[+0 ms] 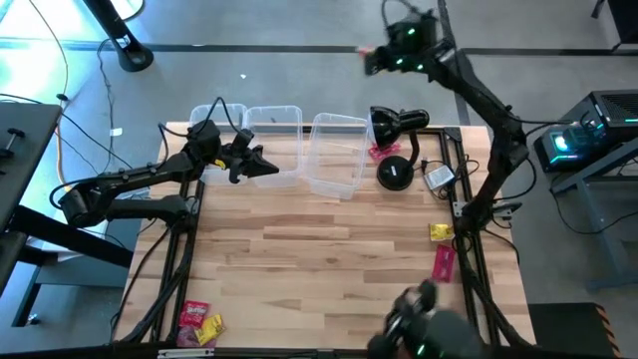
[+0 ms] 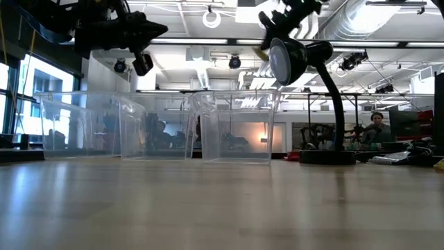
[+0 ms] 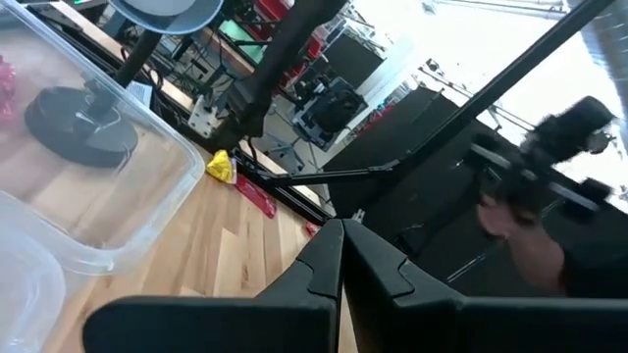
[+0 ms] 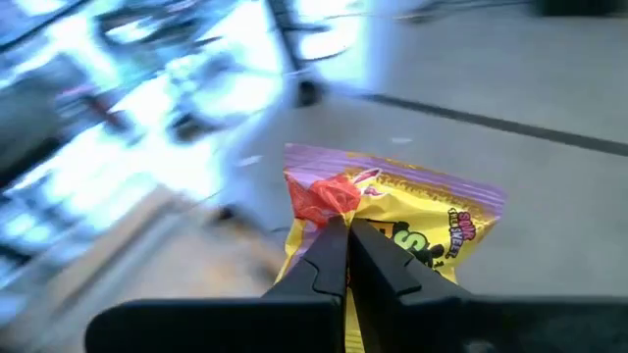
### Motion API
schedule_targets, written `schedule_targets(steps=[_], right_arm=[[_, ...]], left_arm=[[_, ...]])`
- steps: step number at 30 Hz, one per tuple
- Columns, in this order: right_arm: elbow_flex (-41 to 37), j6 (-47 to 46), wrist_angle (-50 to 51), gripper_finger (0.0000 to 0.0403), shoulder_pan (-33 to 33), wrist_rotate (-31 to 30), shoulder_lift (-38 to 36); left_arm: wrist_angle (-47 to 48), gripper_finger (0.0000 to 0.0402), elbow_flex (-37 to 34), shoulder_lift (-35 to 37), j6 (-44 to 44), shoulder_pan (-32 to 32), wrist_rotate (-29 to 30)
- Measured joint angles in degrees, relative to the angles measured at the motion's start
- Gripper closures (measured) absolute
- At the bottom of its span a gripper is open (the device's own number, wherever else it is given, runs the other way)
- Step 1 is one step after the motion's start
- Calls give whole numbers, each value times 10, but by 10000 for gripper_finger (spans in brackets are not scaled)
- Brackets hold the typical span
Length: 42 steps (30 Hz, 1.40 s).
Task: Sort candy
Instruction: Put the yellow candy wrapper into the right transparent bin, then put the red candy wrapper into the middle transparent bin
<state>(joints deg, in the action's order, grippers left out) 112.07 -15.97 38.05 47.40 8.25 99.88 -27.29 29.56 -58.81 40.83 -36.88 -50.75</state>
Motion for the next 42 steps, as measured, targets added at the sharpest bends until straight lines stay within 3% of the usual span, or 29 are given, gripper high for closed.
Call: schedule_targets(steps=[3, 7, 15, 21, 27, 30, 34, 36, 42], right_arm=[[0, 14, 10, 402, -59, 25, 0], [0, 34, 57, 402, -122, 2, 0], [0, 23, 158, 400, -181, -21, 13], [-1, 47, 154, 342, -195, -16, 34], [2, 72, 191, 252, -192, -19, 28], [40, 95, 206, 225, -191, -38, 27], [137, 59, 262, 220, -164, -197, 24], [176, 31, 298, 221, -132, -246, 22], [177, -14, 383, 222, 4, -201, 24]], left_arm=[[0, 402, 0, 0, 0, -4, 0], [0, 401, 0, 0, 0, -13, 0], [1, 402, 0, 0, -1, -25, -3], [2, 401, 0, 0, 5, -36, -16], [3, 401, 0, 0, 4, -36, -29], [3, 402, 0, 0, 4, -37, -29], [4, 402, 0, 0, 4, -37, -29], [4, 402, 0, 0, 4, -37, -29], [4, 402, 0, 0, -1, -37, -29]])
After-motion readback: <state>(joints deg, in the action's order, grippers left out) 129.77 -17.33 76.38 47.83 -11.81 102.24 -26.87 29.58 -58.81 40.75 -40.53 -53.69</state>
